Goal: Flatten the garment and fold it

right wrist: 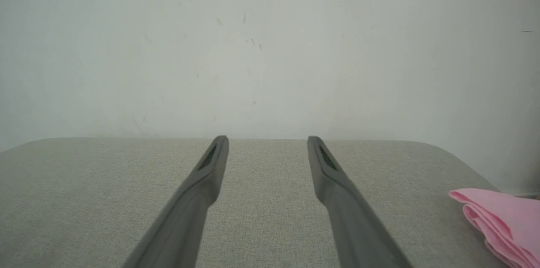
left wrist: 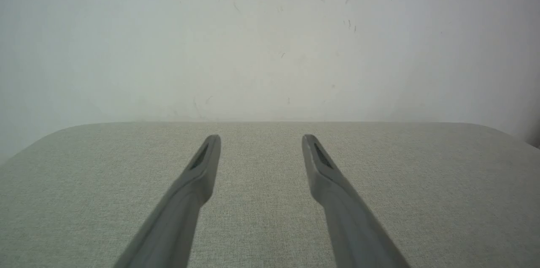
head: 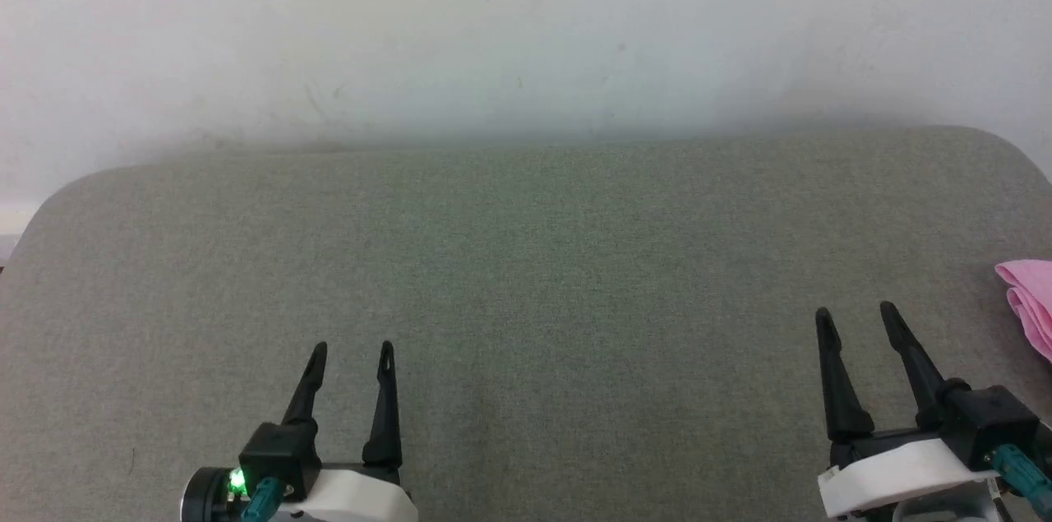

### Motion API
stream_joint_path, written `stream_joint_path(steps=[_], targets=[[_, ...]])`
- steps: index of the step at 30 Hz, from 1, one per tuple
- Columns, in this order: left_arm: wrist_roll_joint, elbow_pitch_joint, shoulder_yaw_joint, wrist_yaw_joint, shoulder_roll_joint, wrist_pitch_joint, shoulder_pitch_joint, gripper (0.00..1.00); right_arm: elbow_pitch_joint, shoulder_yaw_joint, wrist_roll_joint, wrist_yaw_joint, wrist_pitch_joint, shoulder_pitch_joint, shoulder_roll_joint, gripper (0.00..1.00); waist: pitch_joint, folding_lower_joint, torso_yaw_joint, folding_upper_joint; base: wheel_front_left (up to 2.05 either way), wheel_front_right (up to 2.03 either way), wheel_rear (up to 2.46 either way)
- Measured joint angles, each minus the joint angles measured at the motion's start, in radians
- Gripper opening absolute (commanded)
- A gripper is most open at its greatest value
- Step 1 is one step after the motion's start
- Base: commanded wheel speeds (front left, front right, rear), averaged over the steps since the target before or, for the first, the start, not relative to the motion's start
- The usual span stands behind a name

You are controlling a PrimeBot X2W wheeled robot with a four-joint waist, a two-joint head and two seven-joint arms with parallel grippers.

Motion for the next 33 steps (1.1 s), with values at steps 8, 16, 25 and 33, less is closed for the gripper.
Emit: stream_joint_path(steps=[8, 16, 25, 33], targets=[[-0.007, 0.005, 0.001, 0.0, 0.0, 0.0, 0.0, 1.0, -0.001, 0.001, 0.002, 0.0, 0.0, 0.0, 0.001, 1.0, -0.006, 0.0, 0.001, 0.0001, 0.0, 0.0, 0.0], [-0.021, 0.003, 0.001, -0.001, 0.0, 0.0, 0.0, 0.0, -0.006, 0.006, 0.008, 0.0, 0.0, 0.0, 0.001, 0.0, -0.005, 0.0, 0.002, 0.0, 0.0, 0.0, 0.0], [-0.021, 0.003, 0.003, -0.001, 0.0, 0.011, 0.0, 0.0, -0.006, 0.005, 0.008, 0.0, 0.012, 0.0, 0.0, 0.0, -0.004, 0.0001, 0.002, 0.0, 0.0, 0.0, 0.0], [-0.013, -0.001, 0.008, -0.001, 0.0, 0.025, -0.001, 0.0, -0.006, 0.006, 0.001, 0.0, 0.025, -0.001, 0.0, 0.0, -0.002, 0.0001, 0.002, 0.0, 0.0, 0.0, 0.0]])
